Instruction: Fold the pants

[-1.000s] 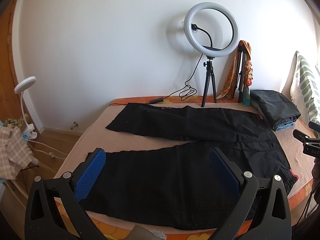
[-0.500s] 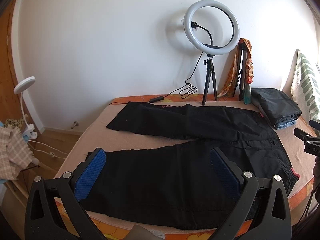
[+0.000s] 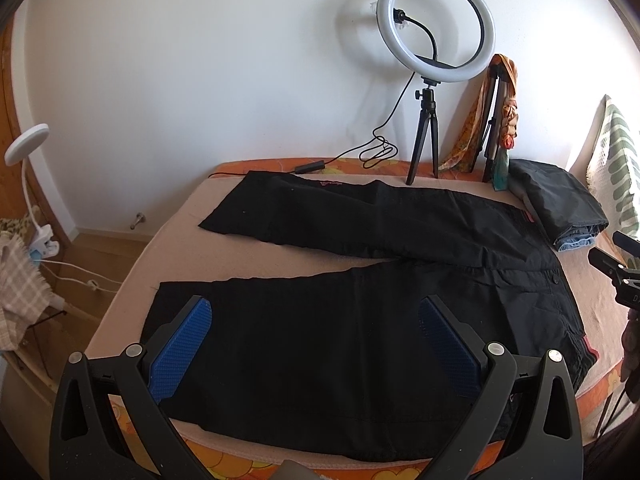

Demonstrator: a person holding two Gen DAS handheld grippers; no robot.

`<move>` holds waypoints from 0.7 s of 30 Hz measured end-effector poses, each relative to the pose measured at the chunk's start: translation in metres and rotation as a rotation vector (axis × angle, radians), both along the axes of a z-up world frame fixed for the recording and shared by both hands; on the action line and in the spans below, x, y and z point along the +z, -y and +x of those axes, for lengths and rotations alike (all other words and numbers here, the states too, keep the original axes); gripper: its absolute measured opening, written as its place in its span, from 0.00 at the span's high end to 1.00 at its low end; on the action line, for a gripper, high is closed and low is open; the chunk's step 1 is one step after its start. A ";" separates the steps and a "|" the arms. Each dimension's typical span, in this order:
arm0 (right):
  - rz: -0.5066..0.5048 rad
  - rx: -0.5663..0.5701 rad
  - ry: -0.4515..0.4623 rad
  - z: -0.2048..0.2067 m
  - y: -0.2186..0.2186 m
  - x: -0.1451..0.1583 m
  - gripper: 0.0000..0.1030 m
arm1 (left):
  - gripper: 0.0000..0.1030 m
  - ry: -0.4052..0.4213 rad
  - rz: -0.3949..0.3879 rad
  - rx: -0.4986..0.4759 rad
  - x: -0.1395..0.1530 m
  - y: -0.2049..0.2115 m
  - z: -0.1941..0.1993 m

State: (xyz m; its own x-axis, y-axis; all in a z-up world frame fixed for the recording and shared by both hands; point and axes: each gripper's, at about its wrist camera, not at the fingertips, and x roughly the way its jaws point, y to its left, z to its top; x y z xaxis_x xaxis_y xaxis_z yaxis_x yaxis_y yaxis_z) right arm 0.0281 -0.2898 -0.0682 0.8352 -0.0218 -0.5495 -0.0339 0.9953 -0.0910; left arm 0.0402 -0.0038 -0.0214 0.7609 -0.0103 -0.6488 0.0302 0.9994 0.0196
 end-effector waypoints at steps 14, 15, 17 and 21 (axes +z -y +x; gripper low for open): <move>0.104 0.172 -0.097 0.115 0.030 0.026 0.06 | 0.02 -0.040 0.003 -0.003 0.018 -0.044 0.060; 0.100 0.185 -0.109 0.125 0.030 0.025 0.07 | 0.02 -0.061 -0.025 -0.015 0.016 -0.050 0.068; 0.096 0.214 -0.138 0.144 0.028 0.022 0.10 | 0.03 -0.090 -0.060 -0.004 0.013 -0.061 0.082; 0.048 0.279 -0.181 0.183 0.015 0.015 0.15 | 0.13 -0.100 -0.073 0.003 0.012 -0.071 0.110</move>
State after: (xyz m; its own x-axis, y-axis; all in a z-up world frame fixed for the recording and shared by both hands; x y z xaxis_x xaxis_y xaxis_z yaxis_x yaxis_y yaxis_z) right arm 0.2116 -0.3045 -0.0533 0.6940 0.2234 -0.6845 -0.3171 0.9483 -0.0120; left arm 0.1504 0.0673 -0.0098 0.6923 -0.0585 -0.7193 0.0255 0.9981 -0.0566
